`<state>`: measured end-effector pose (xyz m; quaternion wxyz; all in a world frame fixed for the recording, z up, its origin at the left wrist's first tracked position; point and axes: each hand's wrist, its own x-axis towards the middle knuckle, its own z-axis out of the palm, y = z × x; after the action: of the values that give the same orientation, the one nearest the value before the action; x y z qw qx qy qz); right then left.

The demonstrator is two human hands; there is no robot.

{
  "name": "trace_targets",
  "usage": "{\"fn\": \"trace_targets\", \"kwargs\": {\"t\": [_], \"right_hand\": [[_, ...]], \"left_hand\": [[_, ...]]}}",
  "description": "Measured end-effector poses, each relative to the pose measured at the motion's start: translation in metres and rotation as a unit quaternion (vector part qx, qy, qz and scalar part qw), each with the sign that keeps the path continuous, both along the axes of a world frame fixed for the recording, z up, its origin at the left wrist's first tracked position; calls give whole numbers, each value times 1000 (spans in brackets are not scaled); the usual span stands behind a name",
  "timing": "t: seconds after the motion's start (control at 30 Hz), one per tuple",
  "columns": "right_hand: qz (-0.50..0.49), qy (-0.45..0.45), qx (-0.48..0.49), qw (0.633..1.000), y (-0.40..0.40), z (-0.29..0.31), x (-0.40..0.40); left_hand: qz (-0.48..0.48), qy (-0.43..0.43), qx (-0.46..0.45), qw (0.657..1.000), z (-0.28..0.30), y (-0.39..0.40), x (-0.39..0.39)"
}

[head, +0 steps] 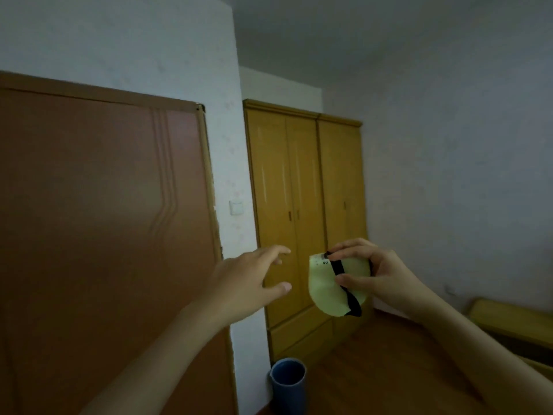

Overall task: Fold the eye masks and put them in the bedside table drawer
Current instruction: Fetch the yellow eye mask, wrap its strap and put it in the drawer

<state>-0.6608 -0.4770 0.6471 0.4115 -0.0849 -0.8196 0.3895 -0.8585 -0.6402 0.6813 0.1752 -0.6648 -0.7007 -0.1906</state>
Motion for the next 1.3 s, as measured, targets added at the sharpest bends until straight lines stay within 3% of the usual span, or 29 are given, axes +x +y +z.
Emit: {"fn": "trace_targets", "kwargs": {"t": [0.3,0.57,0.9,1.3], "right_hand": [[-128,-9,11,992,126,-21,23],[-199,-46,36,978,277,-32,21],[-251,-55,24,966,450,-42,16],[-405,-96,-5,909,650,-57,76]], "left_hand": [[-102,-32,-30,994,-32,186,-44],[-93,74,-58,991,-53,361,-50],[-120,89,-43,988,-66,583,-62],[-256,117,-57,958,-96,892,15]]}}
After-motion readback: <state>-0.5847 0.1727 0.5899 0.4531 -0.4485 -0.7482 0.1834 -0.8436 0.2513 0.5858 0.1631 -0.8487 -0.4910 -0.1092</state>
